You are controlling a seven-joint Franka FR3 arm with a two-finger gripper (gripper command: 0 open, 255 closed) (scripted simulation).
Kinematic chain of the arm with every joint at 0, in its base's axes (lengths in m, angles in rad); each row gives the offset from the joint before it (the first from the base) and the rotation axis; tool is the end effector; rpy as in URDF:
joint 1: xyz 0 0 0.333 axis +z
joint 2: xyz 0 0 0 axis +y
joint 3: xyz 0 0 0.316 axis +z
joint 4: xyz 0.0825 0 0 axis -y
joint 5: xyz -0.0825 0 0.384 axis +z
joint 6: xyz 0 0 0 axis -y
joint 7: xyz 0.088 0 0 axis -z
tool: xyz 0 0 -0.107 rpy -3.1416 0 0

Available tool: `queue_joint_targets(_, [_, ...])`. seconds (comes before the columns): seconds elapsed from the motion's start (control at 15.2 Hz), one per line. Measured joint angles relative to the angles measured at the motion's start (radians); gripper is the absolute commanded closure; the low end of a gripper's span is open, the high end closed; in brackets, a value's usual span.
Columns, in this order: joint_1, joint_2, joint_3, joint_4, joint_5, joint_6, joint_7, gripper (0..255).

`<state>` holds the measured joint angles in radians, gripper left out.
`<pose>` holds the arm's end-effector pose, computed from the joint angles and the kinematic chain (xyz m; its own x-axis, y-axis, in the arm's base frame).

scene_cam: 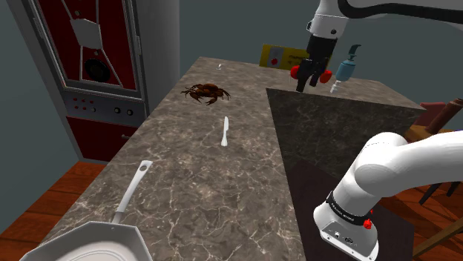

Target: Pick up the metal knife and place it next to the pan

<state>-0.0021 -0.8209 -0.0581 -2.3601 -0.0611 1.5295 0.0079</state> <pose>0.2924 -0.0301 0.5949 0.9986 -0.0517 -0.0104 -0.0515 -0.9985 0.0187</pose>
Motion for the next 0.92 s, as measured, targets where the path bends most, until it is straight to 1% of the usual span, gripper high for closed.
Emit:
queue_joint_targets(0.13, [-0.002, 0.01, 0.007, -0.004, 0.006, 0.014, 0.016, 0])
queue_joint_targets(0.33, [-0.011, 0.058, 0.047, -0.033, 0.036, 0.087, 0.109, 0])
queue_joint_targets(0.59, [-0.021, 0.155, 0.115, -0.051, 0.081, 0.202, 0.258, 0])
queue_joint_targets(0.92, [-0.042, 0.303, 0.185, -0.035, 0.113, 0.336, 0.436, 0])
